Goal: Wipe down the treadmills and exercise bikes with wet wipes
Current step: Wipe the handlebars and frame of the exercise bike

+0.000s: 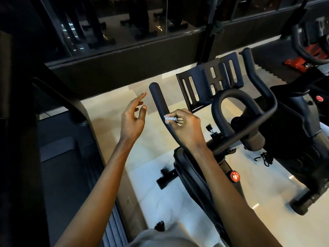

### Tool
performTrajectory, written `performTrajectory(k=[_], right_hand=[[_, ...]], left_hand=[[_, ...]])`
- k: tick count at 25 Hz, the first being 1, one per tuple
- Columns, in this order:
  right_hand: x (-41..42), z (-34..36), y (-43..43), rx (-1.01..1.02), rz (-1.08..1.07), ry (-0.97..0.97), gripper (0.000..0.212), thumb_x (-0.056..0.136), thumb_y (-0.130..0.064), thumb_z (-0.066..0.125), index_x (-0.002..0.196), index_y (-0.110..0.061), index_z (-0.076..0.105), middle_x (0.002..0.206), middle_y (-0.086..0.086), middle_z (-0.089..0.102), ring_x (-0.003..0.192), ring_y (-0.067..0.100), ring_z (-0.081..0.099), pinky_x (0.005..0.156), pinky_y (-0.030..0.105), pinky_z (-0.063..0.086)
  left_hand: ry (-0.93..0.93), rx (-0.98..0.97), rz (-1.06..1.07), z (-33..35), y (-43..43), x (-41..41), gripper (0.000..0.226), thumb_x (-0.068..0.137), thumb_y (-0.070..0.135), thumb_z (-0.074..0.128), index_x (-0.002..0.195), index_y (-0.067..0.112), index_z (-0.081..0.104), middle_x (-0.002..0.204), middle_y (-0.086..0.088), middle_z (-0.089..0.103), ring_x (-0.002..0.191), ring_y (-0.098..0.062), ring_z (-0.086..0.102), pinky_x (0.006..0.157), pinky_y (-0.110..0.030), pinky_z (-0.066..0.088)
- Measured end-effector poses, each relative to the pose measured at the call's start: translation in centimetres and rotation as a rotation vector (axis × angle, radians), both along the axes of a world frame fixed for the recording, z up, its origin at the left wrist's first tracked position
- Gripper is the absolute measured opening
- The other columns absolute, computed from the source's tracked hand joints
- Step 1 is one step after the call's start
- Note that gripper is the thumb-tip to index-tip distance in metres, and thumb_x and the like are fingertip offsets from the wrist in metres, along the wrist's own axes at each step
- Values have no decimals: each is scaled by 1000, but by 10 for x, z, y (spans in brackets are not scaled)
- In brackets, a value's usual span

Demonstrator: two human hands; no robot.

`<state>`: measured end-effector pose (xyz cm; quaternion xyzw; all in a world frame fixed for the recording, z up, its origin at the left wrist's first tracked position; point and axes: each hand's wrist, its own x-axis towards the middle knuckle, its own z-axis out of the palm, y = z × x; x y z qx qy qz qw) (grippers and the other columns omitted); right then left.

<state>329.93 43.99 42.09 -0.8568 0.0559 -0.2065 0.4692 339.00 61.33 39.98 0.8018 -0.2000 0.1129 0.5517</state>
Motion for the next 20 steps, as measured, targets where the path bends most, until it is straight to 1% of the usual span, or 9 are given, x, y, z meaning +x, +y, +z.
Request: performTrajectory(k=[2,5,7,9,11,13,14,17,20], right_hand=[[10,6,0,47,-9,-28,12,87,-10,75,95,-18,78,100,-6,70,90,3,67,82,16,54],[45,23,17,96,-92,-179,9,89,-11,74,97,-13,77,101,-4,70,90,4,67,81,21,57],[62,31,26,49,-118,-243,10,90,-11,73,100,-11,76,102,-3,68,92,5,66,80,18,55],[60,29,23,23,-89,-229,11,91,-10,72,101,-12,76,102,-3,68,92,4,65,81,14,52],[40,20,12,-10,-33,-141,13,91,-10,72,101,-15,77,103,-4,68,92,3,65,83,15,54],[16,7,4,-54,3,-56,15,90,-10,73,101,-19,77,102,-6,69,91,3,66,84,18,55],[11,3,3,-53,5,-41,14,90,-11,73,100,-19,78,102,-7,70,90,3,66,84,19,55],[31,14,11,-8,-53,-122,10,90,-12,73,98,-16,78,101,-4,70,90,5,66,81,21,56],[58,26,25,23,-139,-241,10,91,-13,72,100,-11,77,102,-1,69,91,4,64,78,12,52]], left_hand=[[14,-19,2,4,0,2,44,104,14,51,146,23,51,146,8,54,123,-9,57,92,-7,45],[25,-47,36,10,3,4,43,104,13,50,146,21,51,145,6,55,123,-8,56,90,-4,43],[42,-55,35,12,6,4,43,105,13,50,146,22,51,144,7,56,122,-5,56,90,-3,42],[43,-59,12,10,7,5,42,105,14,49,147,21,50,144,6,55,123,-3,55,92,-5,43],[43,-80,-23,9,5,5,42,107,18,47,149,21,48,147,6,54,128,-4,54,99,-11,44],[58,-98,-48,8,0,5,43,107,19,45,151,22,45,148,5,53,134,-11,52,107,-20,44],[64,-98,-54,9,-2,6,44,107,20,45,151,22,44,148,5,53,134,-12,52,109,-24,45],[70,-87,-76,9,-8,4,44,108,26,44,152,25,42,148,7,53,134,-13,53,109,-33,47],[95,-128,-79,8,-7,5,44,109,23,43,152,21,42,149,3,53,131,-7,53,110,-39,47]])
